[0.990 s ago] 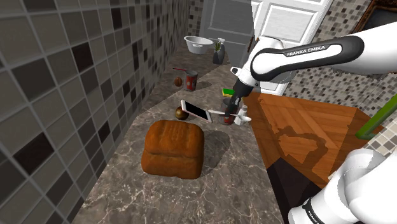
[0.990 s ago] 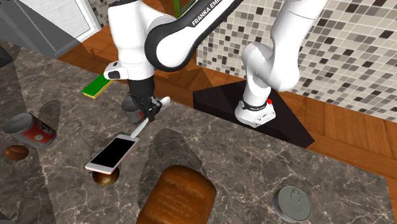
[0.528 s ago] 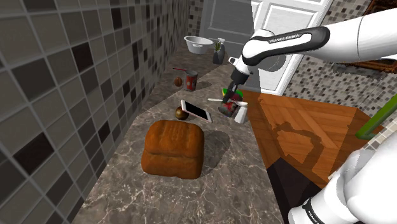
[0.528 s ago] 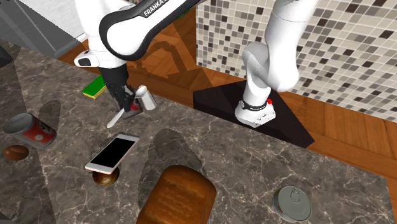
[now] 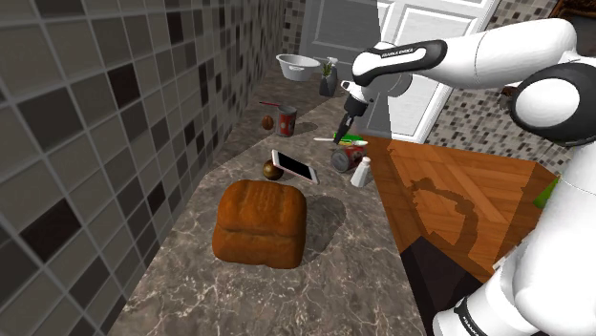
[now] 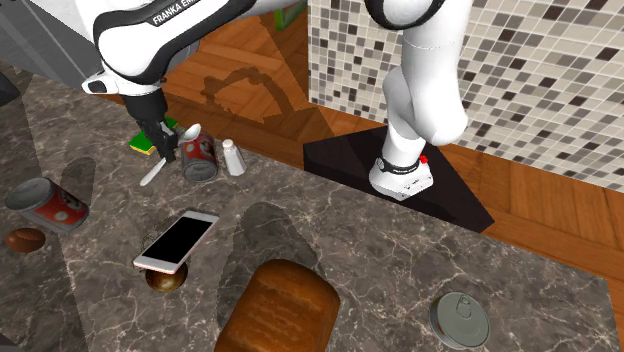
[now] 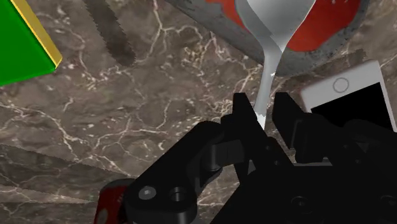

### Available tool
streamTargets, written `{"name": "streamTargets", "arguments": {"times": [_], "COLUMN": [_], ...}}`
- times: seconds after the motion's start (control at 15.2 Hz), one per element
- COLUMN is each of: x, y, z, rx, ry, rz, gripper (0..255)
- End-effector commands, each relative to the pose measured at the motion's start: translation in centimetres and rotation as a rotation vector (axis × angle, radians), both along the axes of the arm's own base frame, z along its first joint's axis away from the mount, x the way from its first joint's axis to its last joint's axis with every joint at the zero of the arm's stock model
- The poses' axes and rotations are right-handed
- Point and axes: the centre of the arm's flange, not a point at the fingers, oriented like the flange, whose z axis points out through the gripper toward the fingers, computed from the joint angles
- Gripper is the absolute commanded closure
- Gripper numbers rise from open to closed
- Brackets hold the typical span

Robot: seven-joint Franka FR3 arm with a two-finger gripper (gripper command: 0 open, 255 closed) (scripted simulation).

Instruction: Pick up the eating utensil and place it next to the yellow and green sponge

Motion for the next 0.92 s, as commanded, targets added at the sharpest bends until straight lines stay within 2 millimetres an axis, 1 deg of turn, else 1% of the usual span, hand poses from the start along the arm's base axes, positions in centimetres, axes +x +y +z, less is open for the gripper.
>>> {"name": "streamTargets", "arguments": {"times": [0.0, 0.13, 0.2, 0.86], "x": [2.0, 4.0, 5.6, 5.6], "y": [-1.9, -3.7, -5.2, -5.2], "z": [0.2, 0.2, 0.2, -5.0], "rx": [0.000, 0.000, 0.000, 0.000], "ry": [0.000, 0.000, 0.000, 0.000], "rz": [0.002, 0.002, 0.002, 0.002], "gripper": [255, 255, 255, 255]}}
